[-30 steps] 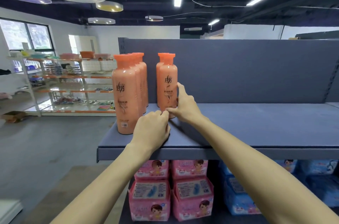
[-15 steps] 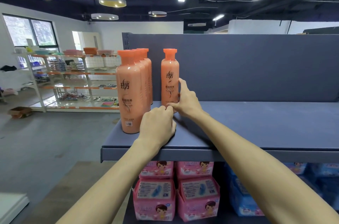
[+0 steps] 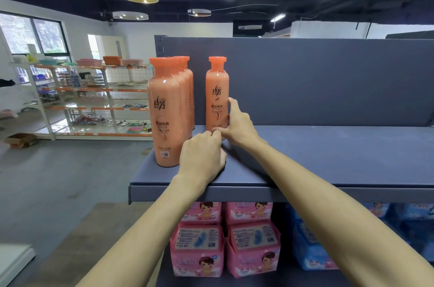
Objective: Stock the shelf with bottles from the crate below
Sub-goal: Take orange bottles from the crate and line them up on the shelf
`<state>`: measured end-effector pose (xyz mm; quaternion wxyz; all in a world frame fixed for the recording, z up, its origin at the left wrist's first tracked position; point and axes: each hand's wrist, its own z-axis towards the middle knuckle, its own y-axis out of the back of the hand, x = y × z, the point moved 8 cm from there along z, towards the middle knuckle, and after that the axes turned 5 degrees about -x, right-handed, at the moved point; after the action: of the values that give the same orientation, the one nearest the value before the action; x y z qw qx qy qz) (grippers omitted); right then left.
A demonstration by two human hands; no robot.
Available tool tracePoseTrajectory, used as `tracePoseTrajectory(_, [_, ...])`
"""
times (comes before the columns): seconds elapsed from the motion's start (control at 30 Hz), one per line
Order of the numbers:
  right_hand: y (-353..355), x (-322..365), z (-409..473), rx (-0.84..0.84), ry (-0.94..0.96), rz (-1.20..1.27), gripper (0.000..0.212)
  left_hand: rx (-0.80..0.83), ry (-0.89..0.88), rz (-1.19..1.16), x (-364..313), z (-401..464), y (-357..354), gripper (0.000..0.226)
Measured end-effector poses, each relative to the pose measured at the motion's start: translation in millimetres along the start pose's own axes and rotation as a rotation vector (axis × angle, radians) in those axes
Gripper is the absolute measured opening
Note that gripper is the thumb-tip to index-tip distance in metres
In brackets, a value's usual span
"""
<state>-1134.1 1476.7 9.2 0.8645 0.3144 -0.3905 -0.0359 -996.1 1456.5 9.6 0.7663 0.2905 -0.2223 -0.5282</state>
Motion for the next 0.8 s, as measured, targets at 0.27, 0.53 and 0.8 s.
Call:
tracePoseTrajectory(0.27, [9, 6, -7, 0.024, 0.029, -0.157, 0.062, 0.015, 0.023, -0.016, 1, -1, 0, 0.018])
tracePoseTrajectory(0.53, [32, 10, -24, 0.038, 0.051, -0.376, 0.059, 0.041, 0.031, -0.055, 0, -1, 2, 0.01])
tracePoseTrajectory(0.8, [80, 3, -84, -0.002, 0.099, -0.323, 0.072, -0.155, -0.102, -0.164, -7, -15, 25, 0.012])
